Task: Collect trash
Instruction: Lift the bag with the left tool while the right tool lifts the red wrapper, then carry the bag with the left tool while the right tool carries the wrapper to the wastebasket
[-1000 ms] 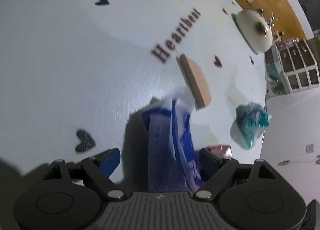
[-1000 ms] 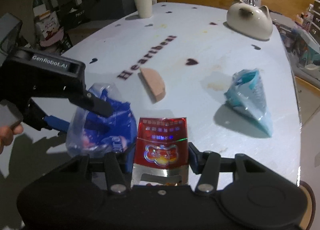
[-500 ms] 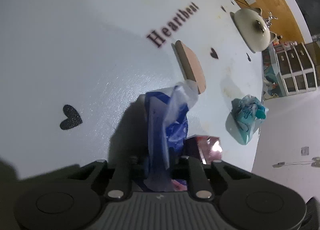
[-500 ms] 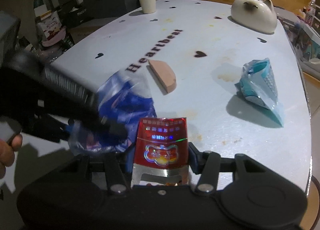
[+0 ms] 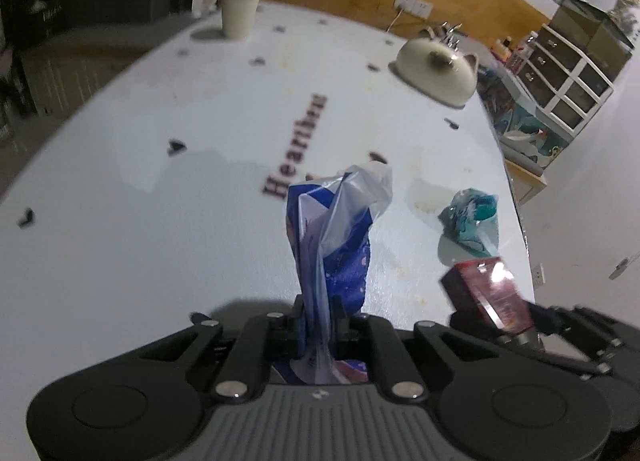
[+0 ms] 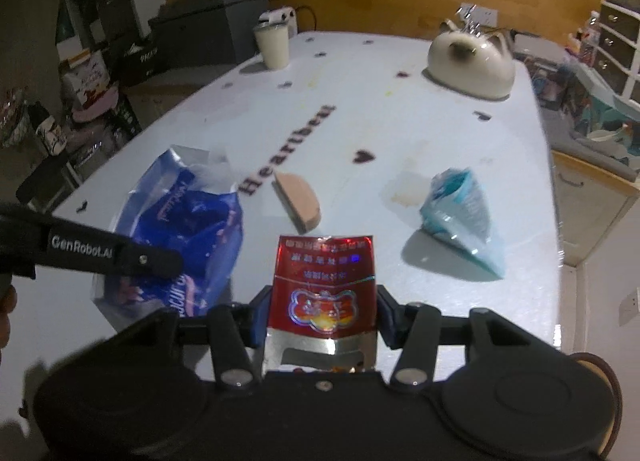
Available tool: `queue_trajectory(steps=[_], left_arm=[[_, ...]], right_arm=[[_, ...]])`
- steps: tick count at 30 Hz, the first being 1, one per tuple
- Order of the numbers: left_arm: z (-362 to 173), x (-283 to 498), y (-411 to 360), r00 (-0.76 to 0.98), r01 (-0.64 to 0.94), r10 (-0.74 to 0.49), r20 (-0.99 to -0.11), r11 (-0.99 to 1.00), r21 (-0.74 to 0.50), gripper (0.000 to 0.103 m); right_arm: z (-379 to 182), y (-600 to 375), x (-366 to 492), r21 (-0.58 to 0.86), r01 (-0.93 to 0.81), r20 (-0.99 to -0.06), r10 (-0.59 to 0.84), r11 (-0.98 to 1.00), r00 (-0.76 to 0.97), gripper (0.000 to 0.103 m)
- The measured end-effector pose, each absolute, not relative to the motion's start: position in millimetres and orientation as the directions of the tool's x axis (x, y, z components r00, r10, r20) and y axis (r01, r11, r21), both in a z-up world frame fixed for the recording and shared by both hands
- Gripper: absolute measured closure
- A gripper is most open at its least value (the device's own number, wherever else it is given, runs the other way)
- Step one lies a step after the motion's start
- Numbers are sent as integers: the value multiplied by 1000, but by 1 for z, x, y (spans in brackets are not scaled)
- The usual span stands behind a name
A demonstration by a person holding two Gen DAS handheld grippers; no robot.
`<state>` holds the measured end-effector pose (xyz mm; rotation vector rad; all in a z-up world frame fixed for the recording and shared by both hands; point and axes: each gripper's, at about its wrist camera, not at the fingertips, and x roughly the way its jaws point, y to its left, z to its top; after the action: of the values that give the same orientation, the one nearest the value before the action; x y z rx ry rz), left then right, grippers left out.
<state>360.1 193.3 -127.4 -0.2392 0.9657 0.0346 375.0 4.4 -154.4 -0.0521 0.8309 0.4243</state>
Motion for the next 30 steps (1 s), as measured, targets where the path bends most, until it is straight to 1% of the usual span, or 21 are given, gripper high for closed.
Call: queue_trajectory(steps=[6, 10, 16, 20, 30], left_arm=[[-101, 335, 178, 614, -131, -26, -789, 982, -135, 93], [-89, 321, 159, 630, -104, -35, -776, 986, -129, 93], [-78, 310, 117, 653, -21, -99, -751, 989, -148, 93], [-78, 307, 83, 647, 42, -151, -748, 986, -163, 93], [-100, 316, 2, 569, 158, -260, -780, 966, -207, 93]], right_arm=[[-119, -18, 355, 120, -355, -690, 335, 927, 642, 50], [-100, -38, 340, 119, -321, -672, 315, 939, 671, 50], [-76, -73, 313, 111, -270, -644, 276, 957, 714, 50], [-69, -104, 299, 106, -218, -634, 235, 970, 737, 50], [-82, -189, 283, 101, -53, -676, 108, 993, 729, 50]])
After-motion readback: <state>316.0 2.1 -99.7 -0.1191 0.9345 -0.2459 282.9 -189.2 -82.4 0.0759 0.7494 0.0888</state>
